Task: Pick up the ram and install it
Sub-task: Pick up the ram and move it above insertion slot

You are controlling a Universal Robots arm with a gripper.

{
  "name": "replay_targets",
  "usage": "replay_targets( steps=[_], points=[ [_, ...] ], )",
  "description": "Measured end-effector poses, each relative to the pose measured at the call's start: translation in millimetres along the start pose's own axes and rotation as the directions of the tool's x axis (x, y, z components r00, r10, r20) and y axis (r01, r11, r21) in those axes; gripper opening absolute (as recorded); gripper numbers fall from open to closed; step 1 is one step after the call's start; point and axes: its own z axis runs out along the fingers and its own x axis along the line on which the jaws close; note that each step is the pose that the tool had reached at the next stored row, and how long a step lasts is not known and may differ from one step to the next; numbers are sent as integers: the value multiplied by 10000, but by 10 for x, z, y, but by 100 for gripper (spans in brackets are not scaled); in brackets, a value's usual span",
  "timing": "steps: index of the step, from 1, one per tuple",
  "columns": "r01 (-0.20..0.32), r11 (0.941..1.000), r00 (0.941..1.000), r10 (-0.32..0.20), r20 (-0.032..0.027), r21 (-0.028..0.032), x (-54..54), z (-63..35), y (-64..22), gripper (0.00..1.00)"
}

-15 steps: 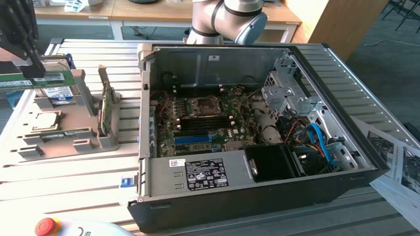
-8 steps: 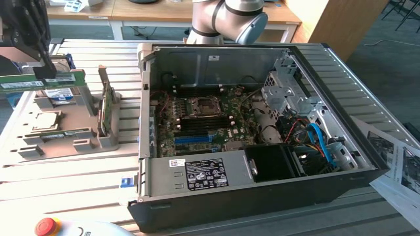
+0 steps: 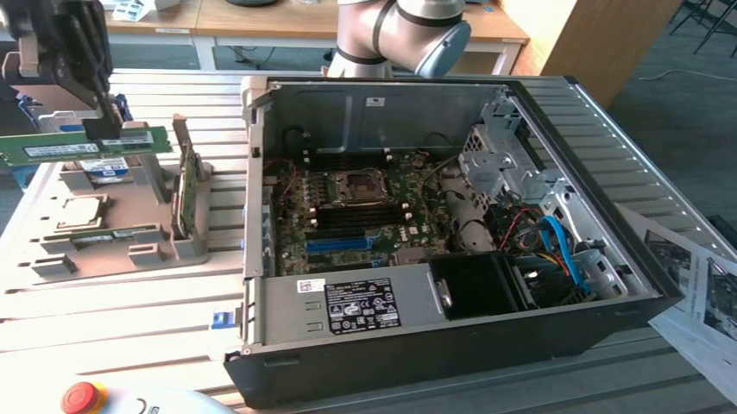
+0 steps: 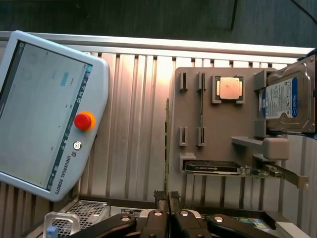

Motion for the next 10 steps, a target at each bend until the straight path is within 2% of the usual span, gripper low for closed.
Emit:
replay_targets(
  steps=[10],
  points=[
    [1, 10000, 10000, -1, 0, -1, 40, -2, -245, 12]
  ],
)
